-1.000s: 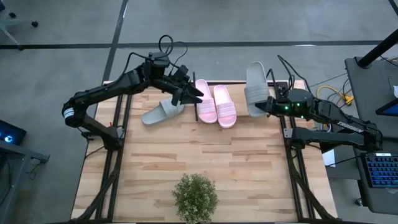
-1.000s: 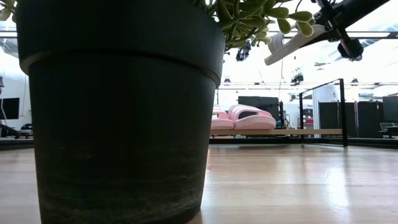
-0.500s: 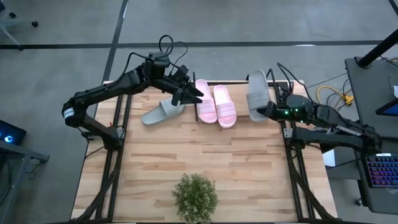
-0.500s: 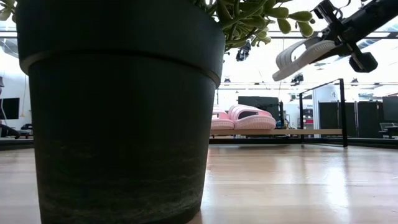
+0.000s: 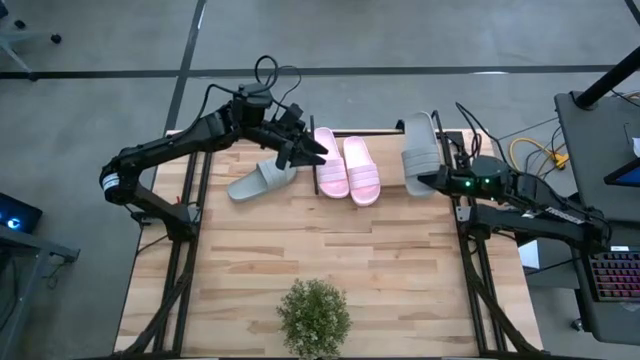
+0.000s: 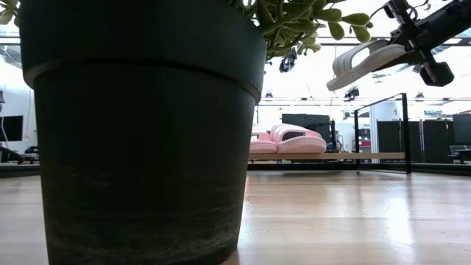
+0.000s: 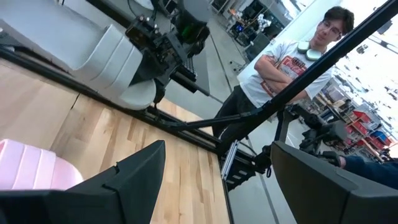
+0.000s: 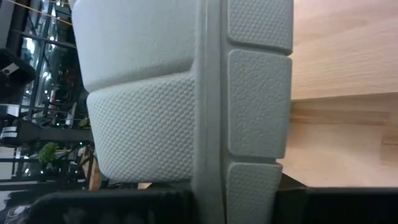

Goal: Pick and place slides into the shelf
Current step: Put the top gray slipper on the shelf

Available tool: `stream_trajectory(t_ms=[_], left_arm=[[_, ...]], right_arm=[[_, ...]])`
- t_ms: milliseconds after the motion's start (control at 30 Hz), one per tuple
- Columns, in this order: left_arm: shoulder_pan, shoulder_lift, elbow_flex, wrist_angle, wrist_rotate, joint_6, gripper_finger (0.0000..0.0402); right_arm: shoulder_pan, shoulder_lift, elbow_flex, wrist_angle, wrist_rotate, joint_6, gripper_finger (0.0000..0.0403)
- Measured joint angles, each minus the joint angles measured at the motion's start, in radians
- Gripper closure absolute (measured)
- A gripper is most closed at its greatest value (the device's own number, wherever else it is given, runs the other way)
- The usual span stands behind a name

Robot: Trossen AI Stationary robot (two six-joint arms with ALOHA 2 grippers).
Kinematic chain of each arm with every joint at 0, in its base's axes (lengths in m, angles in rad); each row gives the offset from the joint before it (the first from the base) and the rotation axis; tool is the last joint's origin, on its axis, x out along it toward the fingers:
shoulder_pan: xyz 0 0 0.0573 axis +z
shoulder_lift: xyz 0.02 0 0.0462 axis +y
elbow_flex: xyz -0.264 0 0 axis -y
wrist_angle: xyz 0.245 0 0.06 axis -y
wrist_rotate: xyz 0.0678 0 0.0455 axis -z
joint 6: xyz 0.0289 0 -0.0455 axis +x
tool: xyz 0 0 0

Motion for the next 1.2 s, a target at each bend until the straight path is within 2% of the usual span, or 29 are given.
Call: stream_trajectory(t_ms=[233, 400, 467, 633, 833, 933, 1100, 1200], left_arm=[[0.000, 0.000, 0.000, 0.034, 0.000, -0.019, 0.0125], [0.000, 0.000, 0.000, 0.033, -0.003, -0.020, 0.0125], [0.000, 0.000, 0.000, 0.033, -0.011, -0.021, 0.0125], [0.001, 0.000, 0.000, 0.032, -0.111, -0.022, 0.0125], [0.004, 0.019, 0.000, 0.012, -0.120, -0.021, 0.0125], [-0.005, 0.053, 0.000, -0.021, -0.100, -0.021, 0.0125], [-0.013, 0.128, -0.002, -0.069, -0.005, -0.017, 0.0125], [-0.013, 0.159, -0.002, -0.096, 0.038, -0.004, 0.0125]], right_arm=[[0.000, -0.029, -0.020, -0.004, -0.004, 0.021, 0.0369], [0.000, -0.028, -0.020, 0.074, -0.048, -0.022, 0.0369], [0.000, -0.027, -0.020, 0.101, -0.100, -0.040, 0.0369], [0.000, -0.016, -0.020, 0.108, -0.287, -0.056, 0.0369], [0.000, 0.004, -0.006, 0.112, -0.479, -0.062, 0.0369], [0.001, 0.041, 0.007, 0.107, -0.563, -0.081, 0.0369], [0.000, 0.154, 0.084, 0.100, -0.668, -0.165, 0.0369], [0.000, 0.230, 0.174, 0.003, -0.711, -0.249, 0.0369]])
